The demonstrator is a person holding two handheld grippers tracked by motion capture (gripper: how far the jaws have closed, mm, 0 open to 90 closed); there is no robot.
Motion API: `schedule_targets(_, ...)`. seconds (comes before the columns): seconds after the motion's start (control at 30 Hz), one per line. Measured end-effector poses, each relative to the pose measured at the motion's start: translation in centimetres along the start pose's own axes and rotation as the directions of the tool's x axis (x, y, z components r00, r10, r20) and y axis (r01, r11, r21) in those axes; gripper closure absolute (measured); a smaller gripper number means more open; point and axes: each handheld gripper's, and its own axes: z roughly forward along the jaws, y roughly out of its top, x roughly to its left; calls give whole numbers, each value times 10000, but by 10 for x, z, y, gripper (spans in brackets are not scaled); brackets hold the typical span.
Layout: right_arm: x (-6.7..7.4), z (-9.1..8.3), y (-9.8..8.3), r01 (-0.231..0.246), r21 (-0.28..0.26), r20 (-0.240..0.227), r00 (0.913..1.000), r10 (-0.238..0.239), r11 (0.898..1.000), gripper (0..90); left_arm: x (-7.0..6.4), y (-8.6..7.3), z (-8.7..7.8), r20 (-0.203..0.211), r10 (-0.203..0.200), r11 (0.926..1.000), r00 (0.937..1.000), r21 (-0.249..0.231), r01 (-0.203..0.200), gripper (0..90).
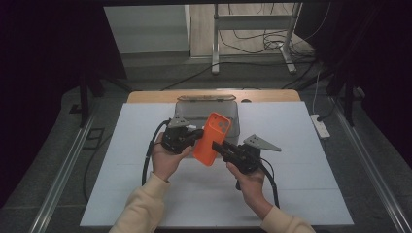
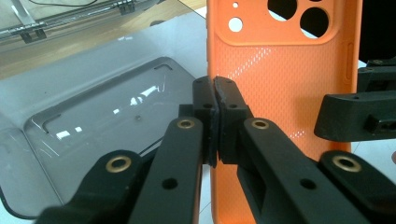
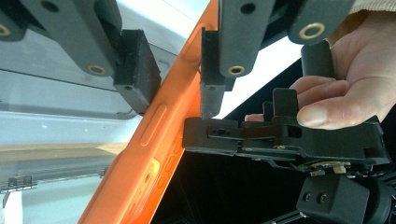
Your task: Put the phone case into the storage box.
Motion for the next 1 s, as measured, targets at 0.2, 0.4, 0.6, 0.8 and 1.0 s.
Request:
schedule_targets(0.2, 0, 0, 1, -24, 1, 27, 10000, 24, 10000, 682, -1, 0, 0, 67, 37, 10000, 10000, -43, -37, 886)
schedule_targets(0.4, -1, -1, 1, -50, 10, 68, 10000, 50, 10000, 683, -2, -1, 1, 121, 54, 10000, 9999, -18, -54, 885)
schedule_targets(0.6, -1, -1, 2, -68, -19, 113, 9999, 69, 10000, 690, -3, -1, 1, 151, 79, 10000, 9999, -23, -79, 885)
schedule_targets(0.8, -1, -2, 2, -50, 38, 189, 9998, 50, 10000, 720, -2, -1, 0, 177, 89, 10000, 9998, -40, -88, 884)
schedule_targets(1.0, -3, -3, 4, -59, 119, 154, 9999, 57, 9999, 742, -2, -1, -1, 333, -3, 10000, 9994, -43, 5, 882)
